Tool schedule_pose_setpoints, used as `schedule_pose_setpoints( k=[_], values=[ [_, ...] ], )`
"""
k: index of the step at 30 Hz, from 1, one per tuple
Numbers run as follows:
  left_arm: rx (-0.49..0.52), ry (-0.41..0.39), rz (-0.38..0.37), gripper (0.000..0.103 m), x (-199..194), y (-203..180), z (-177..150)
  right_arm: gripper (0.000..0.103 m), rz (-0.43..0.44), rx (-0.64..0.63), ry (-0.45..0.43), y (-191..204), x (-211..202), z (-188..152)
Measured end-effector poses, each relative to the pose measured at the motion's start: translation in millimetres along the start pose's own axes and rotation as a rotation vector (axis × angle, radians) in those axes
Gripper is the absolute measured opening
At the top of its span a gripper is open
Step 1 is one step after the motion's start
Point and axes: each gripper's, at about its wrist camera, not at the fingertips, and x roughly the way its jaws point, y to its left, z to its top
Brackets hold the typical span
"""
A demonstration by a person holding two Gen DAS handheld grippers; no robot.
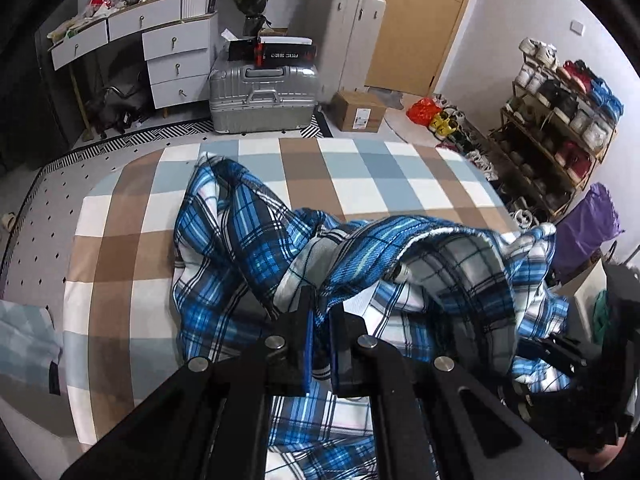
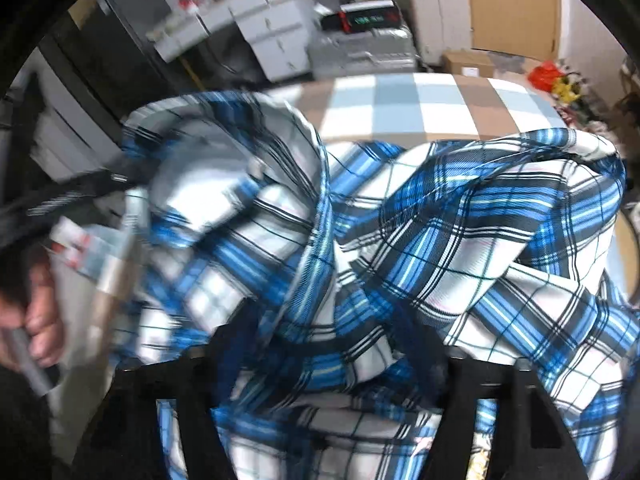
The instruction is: Fold large clothes
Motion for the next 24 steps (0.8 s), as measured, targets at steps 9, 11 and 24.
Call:
schedule_pose_setpoints(
  k=[9,11,24],
  values=[
    [-0.074,-0.024,-0.034,0.001,-11,0,3,0.002,-0.470,-0.217,-0.252,8,-39,62],
    [-0.102,-0.078,-0.061,0.001,-28,-6,0,0.002,-0.454,-0.235,-0.385,8,-78,73],
    [-0.229,-0.065,-0.142,0.001,-59,-43,-119,0.003,-0.228,-0.019,-0.525,-18,-139,-94]
  ],
)
